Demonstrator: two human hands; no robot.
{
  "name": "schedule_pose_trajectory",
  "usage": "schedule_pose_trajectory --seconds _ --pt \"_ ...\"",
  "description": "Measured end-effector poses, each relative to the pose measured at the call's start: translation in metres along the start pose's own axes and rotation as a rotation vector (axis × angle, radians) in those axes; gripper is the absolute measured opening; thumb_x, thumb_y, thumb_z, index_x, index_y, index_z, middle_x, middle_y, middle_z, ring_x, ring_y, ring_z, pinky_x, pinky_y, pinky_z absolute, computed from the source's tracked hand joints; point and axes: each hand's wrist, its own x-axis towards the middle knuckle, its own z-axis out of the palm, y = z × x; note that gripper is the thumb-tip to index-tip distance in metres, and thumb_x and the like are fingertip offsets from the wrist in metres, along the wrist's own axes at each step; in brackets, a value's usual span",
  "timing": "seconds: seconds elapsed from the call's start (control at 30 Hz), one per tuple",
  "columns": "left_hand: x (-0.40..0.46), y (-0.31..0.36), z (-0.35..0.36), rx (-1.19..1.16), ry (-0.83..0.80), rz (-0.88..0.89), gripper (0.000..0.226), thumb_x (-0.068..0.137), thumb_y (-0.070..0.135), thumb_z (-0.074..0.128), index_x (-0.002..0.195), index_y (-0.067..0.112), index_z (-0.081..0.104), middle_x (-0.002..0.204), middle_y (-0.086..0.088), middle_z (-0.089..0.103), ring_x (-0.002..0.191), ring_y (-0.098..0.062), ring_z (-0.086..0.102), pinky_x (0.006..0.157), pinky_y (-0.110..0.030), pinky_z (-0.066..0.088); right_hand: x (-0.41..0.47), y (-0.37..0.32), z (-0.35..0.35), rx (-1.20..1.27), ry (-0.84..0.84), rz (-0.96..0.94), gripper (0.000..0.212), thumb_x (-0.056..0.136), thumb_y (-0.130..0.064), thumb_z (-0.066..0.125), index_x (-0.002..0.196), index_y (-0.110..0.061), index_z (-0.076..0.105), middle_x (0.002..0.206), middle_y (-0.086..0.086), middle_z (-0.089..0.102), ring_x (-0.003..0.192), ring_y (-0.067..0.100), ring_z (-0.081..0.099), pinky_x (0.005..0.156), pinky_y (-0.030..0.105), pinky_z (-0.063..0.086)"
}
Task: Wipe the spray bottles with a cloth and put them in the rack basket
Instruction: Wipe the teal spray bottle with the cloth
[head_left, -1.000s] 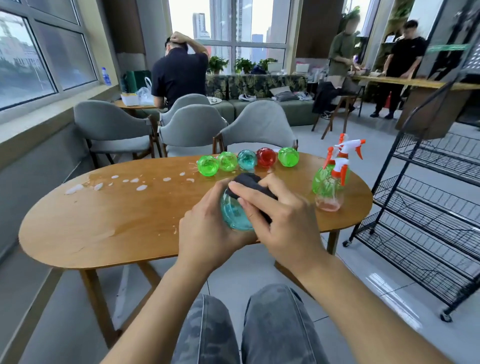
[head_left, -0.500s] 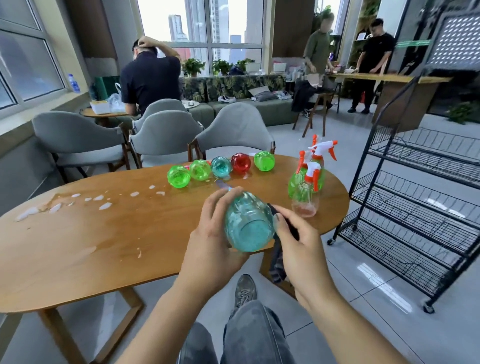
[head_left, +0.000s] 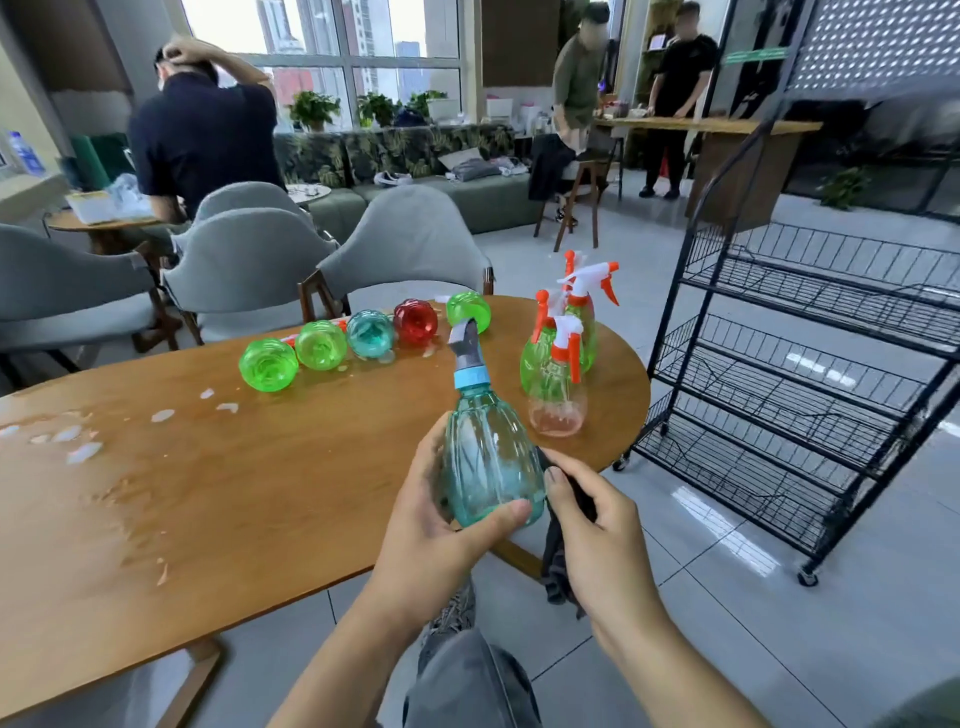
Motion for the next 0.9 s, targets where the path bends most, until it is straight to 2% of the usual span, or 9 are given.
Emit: schedule_pose_trajectory --seconds 0.07,0.23,0.33,0.43,0.53,0.6,0.77,0.83,0.9 --pt "0.011 -0.008 0.007 0.019 -0.019 -0.004 0.091 0.08 0.012 0.091 0.155 0.032 0.044 0.143 0.013 0.065 0.134 -0.012 0.063 0.109 -0.035 0.055 0.007 0.005 -0.006 0.008 0.027 0.009 0.026 0.108 -0.031 0.058 0.128 -0.035 0.073 0.124 -0.021 0.073 0.121 0.0 0.065 0.108 0.036 0.053" --pt "0.038 -0.031 0.037 0.089 -0.059 0.041 0.087 0.083 0.019 0.091 0.153 0.041 0.043 0.143 0.028 0.06 0.13 -0.003 0.062 0.095 -0.016 0.053 0.029 0.017 -0.027 0.032 0.14 0.044 0.024 0.109 -0.024 0.057 0.12 -0.034 0.075 0.113 -0.02 0.077 0.111 -0.002 0.07 0.094 0.026 0.055" --pt "0.058 -0.047 0.059 0.152 -0.101 0.052 0.09 0.083 0.033 0.09 0.156 0.05 0.04 0.148 0.022 0.052 0.133 -0.002 0.056 0.105 -0.025 0.053 0.043 0.025 -0.045 0.043 0.222 0.068 0.025 0.109 -0.023 0.056 0.116 -0.037 0.075 0.112 -0.02 0.078 0.109 0.0 0.071 0.093 0.027 0.054" --pt "0.078 -0.06 0.085 0.179 -0.107 0.053 0.093 0.082 0.038 0.09 0.156 0.058 0.037 0.14 0.009 0.041 0.131 0.004 0.05 0.11 -0.025 0.051 0.06 0.036 -0.066 0.024 0.293 0.083 0.025 0.11 -0.026 0.055 0.118 -0.037 0.076 0.106 -0.014 0.079 0.099 0.005 0.072 0.088 0.031 0.054" --pt "0.096 -0.076 0.112 0.195 -0.07 0.052 0.093 0.081 0.044 0.092 0.156 0.058 0.039 0.139 0.018 0.045 0.135 -0.004 0.051 0.111 -0.037 0.053 0.081 0.044 -0.082 0.002 0.345 0.099 0.026 0.11 -0.028 0.054 0.117 -0.04 0.076 0.082 -0.013 0.071 0.07 0.006 0.06 0.07 0.032 0.049" --pt "0.107 -0.086 0.125 0.243 0.008 0.065 0.088 0.078 0.053 0.091 0.153 0.053 0.044 0.138 0.029 0.048 0.138 -0.006 0.049 0.111 -0.042 0.053 0.095 0.048 -0.09 -0.027 0.374 0.102 0.027 0.11 -0.026 0.054 0.113 -0.042 0.075 0.075 -0.01 0.073 0.061 0.01 0.058 0.062 0.032 0.048" --pt "0.129 -0.097 0.146 0.318 0.103 0.039 0.076 0.08 0.038 0.094 0.145 0.034 0.054 0.129 0.025 0.054 0.129 -0.01 0.052 0.112 -0.041 0.05 0.127 0.067 -0.101 -0.064 0.397 0.103 0.027 0.109 -0.032 0.054 0.112 -0.05 0.075 0.07 -0.011 0.066 0.06 0.015 0.055 0.067 0.041 0.05" --pt "0.135 -0.103 0.154 0.351 0.111 0.03 0.08 0.084 0.033 0.091 0.153 0.03 0.051 0.141 0.016 0.054 0.137 -0.014 0.048 0.116 -0.044 0.047 0.137 0.076 -0.102 -0.068 0.407 0.103 0.026 0.109 -0.033 0.054 0.116 -0.049 0.074 0.078 -0.011 0.066 0.069 0.015 0.056 0.073 0.043 0.051" --pt "0.137 -0.109 0.161 0.361 0.111 0.021 0.082 0.091 0.03 0.085 0.161 0.032 0.043 0.151 0.014 0.041 0.14 -0.021 0.05 0.115 -0.047 0.049 0.147 0.084 -0.103 -0.048 0.414 0.084 0.025 0.109 -0.033 0.054 0.118 -0.047 0.073 0.089 -0.007 0.068 0.08 0.018 0.057 0.078 0.046 0.05"
